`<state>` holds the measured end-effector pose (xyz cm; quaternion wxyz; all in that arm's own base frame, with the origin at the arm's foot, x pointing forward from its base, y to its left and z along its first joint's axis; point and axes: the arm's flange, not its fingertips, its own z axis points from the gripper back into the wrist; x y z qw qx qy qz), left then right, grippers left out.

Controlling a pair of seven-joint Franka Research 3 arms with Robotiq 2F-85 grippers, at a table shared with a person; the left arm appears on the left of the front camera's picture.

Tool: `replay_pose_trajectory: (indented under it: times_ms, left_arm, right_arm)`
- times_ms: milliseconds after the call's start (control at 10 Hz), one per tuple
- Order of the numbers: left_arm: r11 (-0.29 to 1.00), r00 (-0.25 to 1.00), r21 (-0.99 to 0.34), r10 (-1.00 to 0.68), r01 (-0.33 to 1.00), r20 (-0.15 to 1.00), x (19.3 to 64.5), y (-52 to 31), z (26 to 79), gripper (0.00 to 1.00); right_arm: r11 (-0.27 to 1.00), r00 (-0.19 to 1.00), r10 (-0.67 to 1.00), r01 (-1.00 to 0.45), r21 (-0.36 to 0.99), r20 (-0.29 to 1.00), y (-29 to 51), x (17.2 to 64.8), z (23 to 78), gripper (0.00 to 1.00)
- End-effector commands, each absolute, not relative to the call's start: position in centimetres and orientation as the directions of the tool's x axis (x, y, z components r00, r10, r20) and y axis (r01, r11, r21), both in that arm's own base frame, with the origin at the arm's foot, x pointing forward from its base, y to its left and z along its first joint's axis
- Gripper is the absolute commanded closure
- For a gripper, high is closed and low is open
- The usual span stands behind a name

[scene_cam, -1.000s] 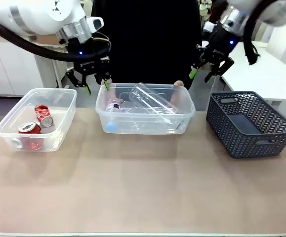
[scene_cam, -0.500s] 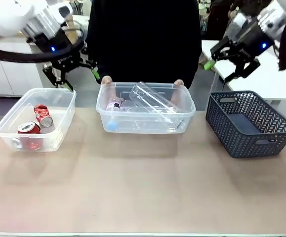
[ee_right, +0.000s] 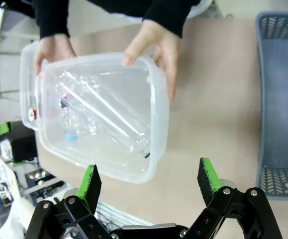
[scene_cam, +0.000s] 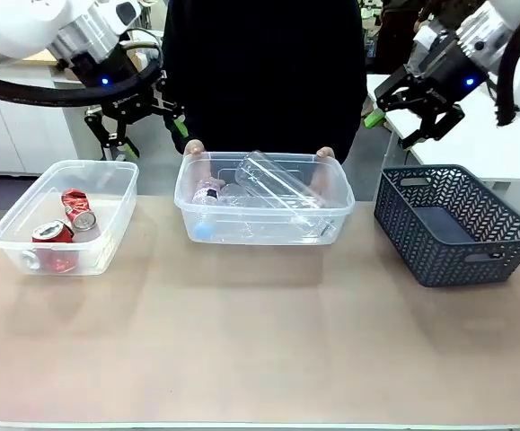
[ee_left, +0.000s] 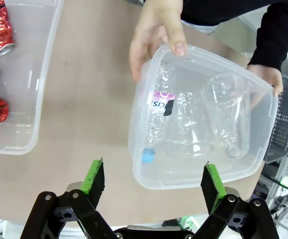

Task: Sort the waste into each basket.
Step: Release the Organizing box you were holding.

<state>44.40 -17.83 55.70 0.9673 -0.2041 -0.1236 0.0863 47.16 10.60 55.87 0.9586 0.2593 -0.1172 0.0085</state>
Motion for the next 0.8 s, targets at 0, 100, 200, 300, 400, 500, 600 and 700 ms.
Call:
replay_pose_trajectory:
  times_ms: [0, 100, 200, 300, 400, 500, 600, 700]
  left_arm:
    - [0.907, 0.950, -0.399, 0.234, -0.137, 0.205, 44.6, -17.9, 55.8, 0.00]
    - [0.907, 0.950, -0.399, 0.234, -0.137, 0.205, 44.6, -17.9, 55.8, 0.00]
    - [0.907, 0.950, -0.399, 0.234, -0.137, 0.205, 44.6, -17.9, 55.8, 0.00]
    - [0.907, 0.950, -0.399, 0.234, -0.137, 0.205, 44.6, -17.9, 55.8, 0.00]
    - [0.902, 0.954, -0.416, 0.219, -0.119, 0.202, 44.5, -17.7, 55.6, 0.01]
    - [0.859, 0.980, -0.512, 0.118, -0.020, 0.159, 43.4, -17.0, 57.0, 0.00]
    - [0.776, 0.991, -0.631, 0.078, 0.008, 0.109, 42.1, -15.1, 58.3, 0.00]
    - [0.638, 0.998, -0.769, 0.039, 0.016, 0.053, 40.3, -12.2, 59.4, 0.00]
  right_arm:
    - [0.874, 0.973, -0.053, -0.062, 0.481, 0.223, 10.7, 47.4, 56.4, 0.00]
    - [0.874, 0.973, -0.053, -0.062, 0.481, 0.223, 10.7, 47.4, 56.4, 0.00]
    - [0.874, 0.973, -0.053, -0.062, 0.481, 0.223, 10.7, 47.4, 56.4, 0.00]
    - [0.874, 0.973, -0.053, -0.062, 0.481, 0.223, 10.7, 47.4, 56.4, 0.00]
    - [0.866, 0.972, -0.045, -0.077, 0.495, 0.229, 10.6, 47.2, 55.9, 0.01]
    - [0.749, 0.979, -0.019, -0.120, 0.652, 0.202, 8.8, 44.8, 57.3, 0.00]
    - [0.611, 0.988, -0.011, -0.117, 0.783, 0.157, 6.4, 42.5, 58.3, 0.00]
    - [0.467, 0.996, -0.061, -0.034, 0.884, 0.071, 3.4, 40.3, 59.2, 0.00]
